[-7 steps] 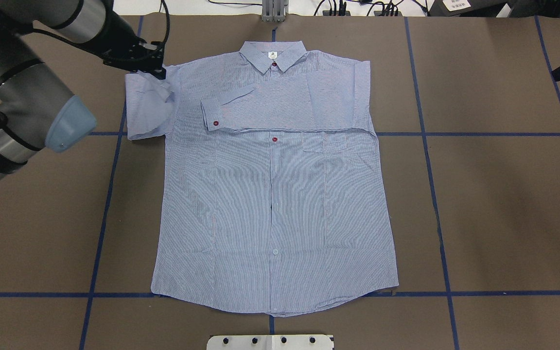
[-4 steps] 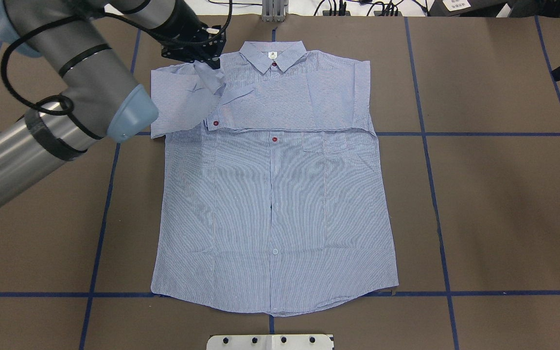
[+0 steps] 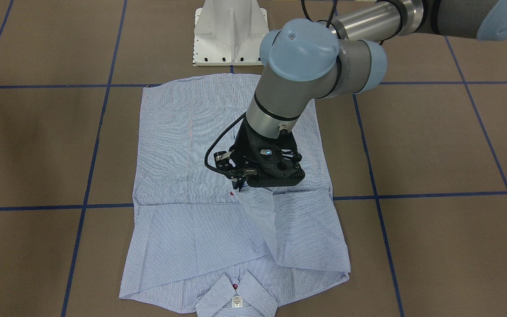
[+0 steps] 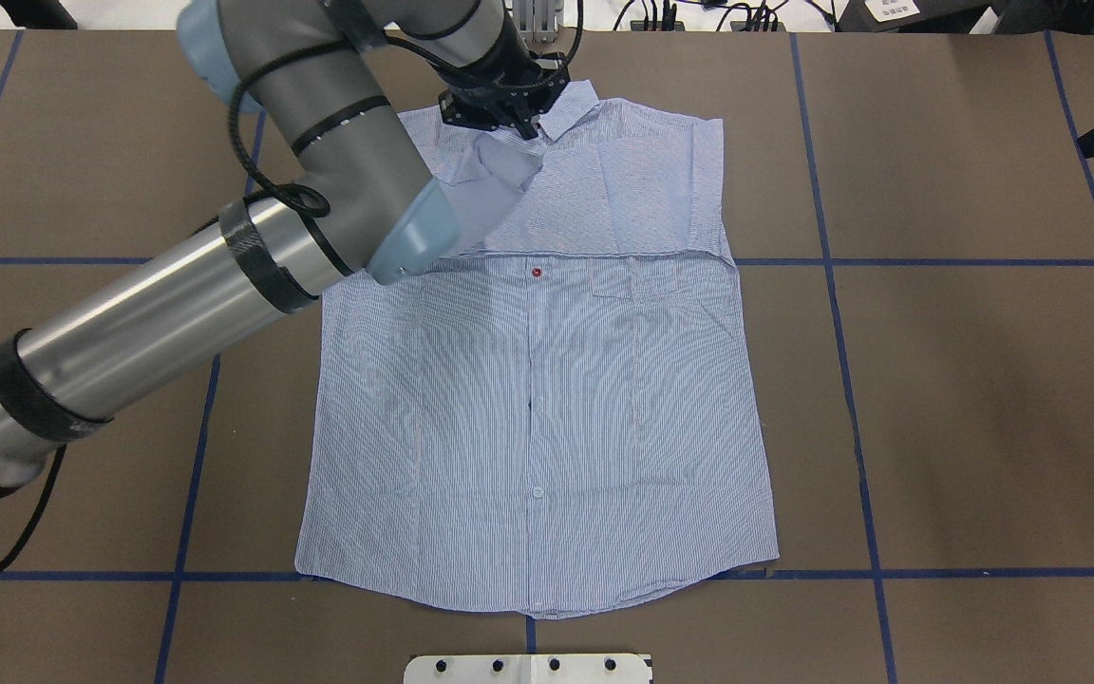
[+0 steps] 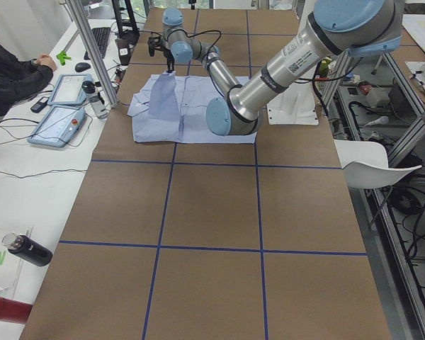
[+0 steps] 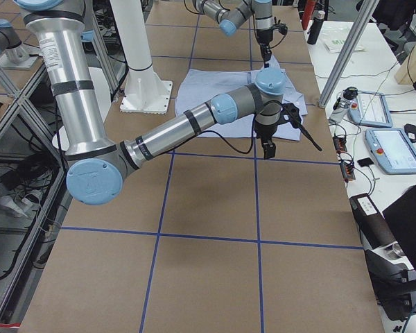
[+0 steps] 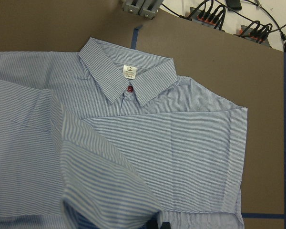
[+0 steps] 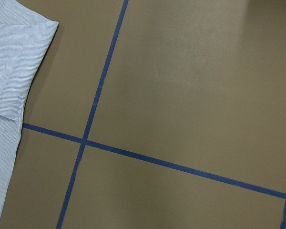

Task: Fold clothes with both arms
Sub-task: 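Lift the sleeve with the left gripper and fold it across the shirt front, then lay the cuff down on the folded sleeve and open the left gripper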

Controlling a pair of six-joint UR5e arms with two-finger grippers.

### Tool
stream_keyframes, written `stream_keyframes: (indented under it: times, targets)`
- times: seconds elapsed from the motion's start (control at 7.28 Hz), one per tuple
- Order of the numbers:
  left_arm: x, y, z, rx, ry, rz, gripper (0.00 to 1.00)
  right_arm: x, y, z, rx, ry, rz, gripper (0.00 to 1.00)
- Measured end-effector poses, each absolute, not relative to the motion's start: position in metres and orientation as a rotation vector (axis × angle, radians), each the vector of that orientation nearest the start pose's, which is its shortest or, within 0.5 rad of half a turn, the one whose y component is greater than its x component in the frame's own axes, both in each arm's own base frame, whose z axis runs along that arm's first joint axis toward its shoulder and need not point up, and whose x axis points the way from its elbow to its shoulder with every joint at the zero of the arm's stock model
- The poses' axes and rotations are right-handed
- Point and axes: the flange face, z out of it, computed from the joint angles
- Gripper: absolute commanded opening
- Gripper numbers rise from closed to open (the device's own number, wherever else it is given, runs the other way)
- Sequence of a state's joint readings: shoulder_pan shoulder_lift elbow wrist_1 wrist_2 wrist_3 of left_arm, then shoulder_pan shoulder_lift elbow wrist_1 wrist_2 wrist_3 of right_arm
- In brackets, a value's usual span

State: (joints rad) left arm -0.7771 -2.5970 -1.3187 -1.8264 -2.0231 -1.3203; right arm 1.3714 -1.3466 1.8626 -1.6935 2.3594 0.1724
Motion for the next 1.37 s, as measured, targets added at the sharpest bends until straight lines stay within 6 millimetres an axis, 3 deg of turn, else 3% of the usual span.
stream_keyframes:
  times: [0.14, 0.41, 0.69, 1.1, 1.37]
  targets:
    - [0.513, -0.596, 0.071, 0.135, 1.067, -0.238, 0.08, -0.048, -0.556, 0.410, 0.223, -0.834, -0.180, 1.00]
    - [0.559, -0.593, 0.058, 0.100, 1.072, -0.260, 1.00, -0.048, -0.556, 0.410, 0.222, -0.834, -0.179, 1.00]
    - [0.594, -0.587, 0.045, 0.041, 1.120, -0.331, 1.00, -0.048, -0.555, 0.410, 0.221, -0.835, -0.176, 1.00]
    - [0.607, -0.572, 0.022, 0.016, 1.158, -0.347, 1.00, -0.049, -0.553, 0.407, 0.217, -0.842, -0.165, 1.00]
    - [0.606, -0.567, 0.022, 0.023, 1.155, -0.316, 1.00, -0.064, -0.550, 0.393, 0.193, -0.861, -0.113, 1.00]
